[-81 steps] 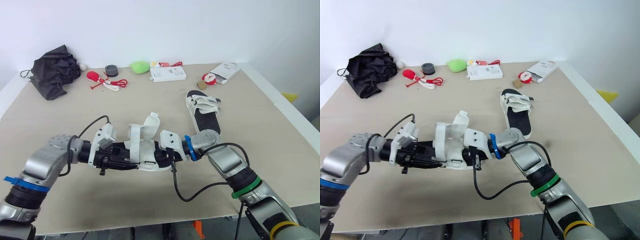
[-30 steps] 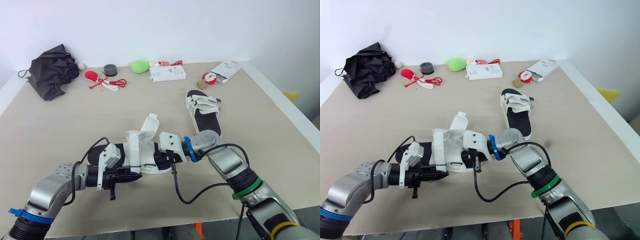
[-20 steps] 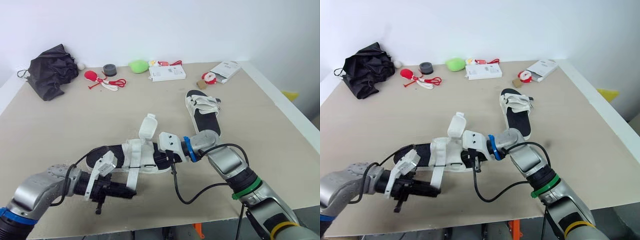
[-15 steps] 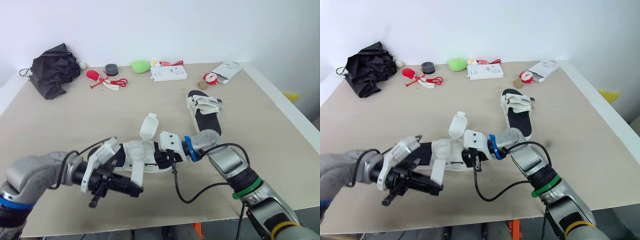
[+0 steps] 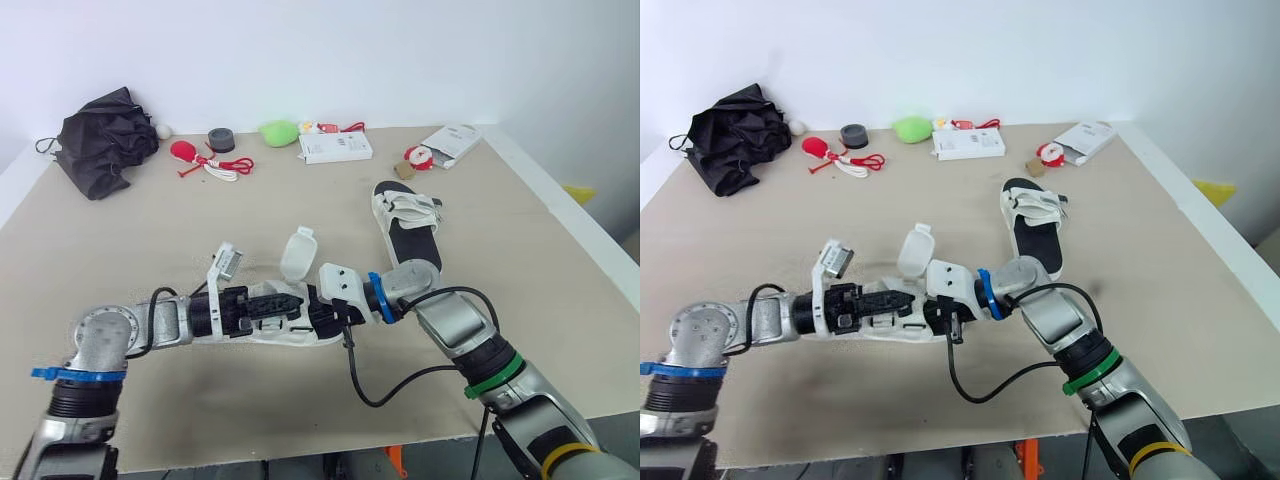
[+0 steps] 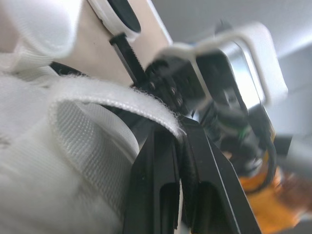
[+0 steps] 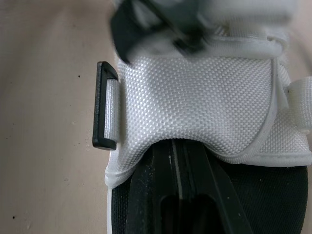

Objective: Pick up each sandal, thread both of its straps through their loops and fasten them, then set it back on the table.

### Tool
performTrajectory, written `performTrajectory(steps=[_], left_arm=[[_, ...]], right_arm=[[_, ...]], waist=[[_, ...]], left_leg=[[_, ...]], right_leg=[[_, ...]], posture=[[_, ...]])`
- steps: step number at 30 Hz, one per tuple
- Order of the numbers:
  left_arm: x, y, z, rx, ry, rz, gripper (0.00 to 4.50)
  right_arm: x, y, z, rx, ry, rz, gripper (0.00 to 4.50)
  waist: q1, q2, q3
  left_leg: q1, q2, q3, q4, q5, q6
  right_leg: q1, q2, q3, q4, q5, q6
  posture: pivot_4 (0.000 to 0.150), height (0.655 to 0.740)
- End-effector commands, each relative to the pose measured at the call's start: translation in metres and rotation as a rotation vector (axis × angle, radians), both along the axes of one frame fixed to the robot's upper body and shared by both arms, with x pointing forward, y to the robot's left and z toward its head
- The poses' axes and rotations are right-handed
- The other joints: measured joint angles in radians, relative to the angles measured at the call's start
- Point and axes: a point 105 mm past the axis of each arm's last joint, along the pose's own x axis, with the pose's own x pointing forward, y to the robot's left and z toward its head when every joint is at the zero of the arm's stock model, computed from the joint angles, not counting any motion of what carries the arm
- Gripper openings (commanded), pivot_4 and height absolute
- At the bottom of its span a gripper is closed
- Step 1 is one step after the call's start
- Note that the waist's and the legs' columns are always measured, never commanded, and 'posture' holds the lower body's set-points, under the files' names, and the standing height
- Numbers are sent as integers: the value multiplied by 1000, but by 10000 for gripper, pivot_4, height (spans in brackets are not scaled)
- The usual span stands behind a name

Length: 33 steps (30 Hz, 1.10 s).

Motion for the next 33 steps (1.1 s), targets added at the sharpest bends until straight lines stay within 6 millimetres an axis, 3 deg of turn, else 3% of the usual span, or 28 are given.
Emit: performTrajectory(steps=[1,9,12,13,14,16,17,18,23,28,33], left_arm=[[6,3,-4,-15,64,49,1142],[15,3,8,-129,124,64,1142],[23,8,6,-117,132,116,10409],[26,10,6,-122,132,134,17534],[30,11,6,-117,133,163,20143],[37,15,2,-101,146,204,28361],[37,15,1,-101,150,207,34773],[37,15,1,-95,149,202,37687],[39,14,0,-100,166,205,37687],[53,19,9,-154,170,249,37687],[91,45,38,-393,216,438,37687]], right_arm=[[1,-22,-40,-143,91,-99,0],[1,-22,-41,-146,89,-101,0],[0,-22,-42,-146,90,-101,0],[0,-22,-42,-146,90,-101,0],[0,-22,-42,-146,91,-101,0],[-1,-23,-43,-147,92,-101,0],[-1,-23,-43,-148,93,-102,0],[-1,-23,-43,-148,94,-101,0],[-1,-23,-43,-147,94,-99,0],[-1,-22,-42,-148,94,-98,0],[-1,-23,-43,-147,98,-101,0]], waist=[[0,0,0],[0,1,-1],[0,1,-1],[0,1,-1],[0,1,-1],[0,1,-1],[0,1,-1],[0,1,-1],[0,1,-1],[0,0,-1],[0,-2,1]], left_leg=[[0,0,0,0,0,0],[5,-1,-1,1,0,0],[5,-1,-2,1,0,0],[5,-1,-2,1,0,0],[6,-1,-2,1,0,0],[6,-1,-2,0,0,0],[6,-2,-2,0,0,0],[6,-2,-2,0,0,0],[7,-2,-1,0,0,-1],[7,-2,-2,0,0,-1],[5,-2,-3,0,0,-1]], right_leg=[[0,0,0,0,0,0],[5,-2,-2,0,-2,-4],[6,-2,-2,0,-2,-4],[6,-2,-2,0,-2,-4],[6,-2,-2,0,-2,-4],[6,-2,-2,0,-2,-3],[7,-3,-2,0,-2,-3],[7,-3,-2,0,-2,-3],[7,-4,-2,0,-2,-3],[7,-4,-3,0,-2,-3],[7,-4,-4,-1,-1,-1]], posture=[[1500,7400],[1500,7400],[1500,7400],[1500,7400],[1500,7400],[1500,7400],[1500,7400],[1500,7400],[1500,7400],[1500,7400],[1500,7400]])
